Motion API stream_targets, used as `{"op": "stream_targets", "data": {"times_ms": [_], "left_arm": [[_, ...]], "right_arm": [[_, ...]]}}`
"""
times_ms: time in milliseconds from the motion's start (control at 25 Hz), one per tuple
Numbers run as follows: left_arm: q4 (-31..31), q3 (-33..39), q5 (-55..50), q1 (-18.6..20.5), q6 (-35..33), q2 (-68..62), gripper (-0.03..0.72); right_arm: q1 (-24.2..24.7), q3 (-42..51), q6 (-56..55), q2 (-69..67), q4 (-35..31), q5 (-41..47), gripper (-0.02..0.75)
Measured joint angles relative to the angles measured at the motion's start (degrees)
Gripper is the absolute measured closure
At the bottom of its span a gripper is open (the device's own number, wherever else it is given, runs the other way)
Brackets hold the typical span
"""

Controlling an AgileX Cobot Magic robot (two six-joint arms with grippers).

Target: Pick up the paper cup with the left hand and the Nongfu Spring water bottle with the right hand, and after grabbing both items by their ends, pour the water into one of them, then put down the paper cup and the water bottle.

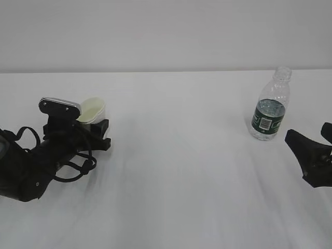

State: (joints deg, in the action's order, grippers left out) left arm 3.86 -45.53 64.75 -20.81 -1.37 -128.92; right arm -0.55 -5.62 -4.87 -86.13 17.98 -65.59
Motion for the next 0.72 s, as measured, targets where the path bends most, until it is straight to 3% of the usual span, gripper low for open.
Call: {"op": "stream_targets", "data": {"times_ms": [280,720], "left_arm": [[-0.21,-0.03,0.43,0.00,0.00,0.00,0.135],[-0.21,-0.13,0.52,0.00,0.00,0.00,0.014]], "right_arm": [[0.00,0.00,0.00,0.09,0.10,0.00,0.146],[0.00,0.00,-0.10,0.09,0.10,0.00,0.146]]}}
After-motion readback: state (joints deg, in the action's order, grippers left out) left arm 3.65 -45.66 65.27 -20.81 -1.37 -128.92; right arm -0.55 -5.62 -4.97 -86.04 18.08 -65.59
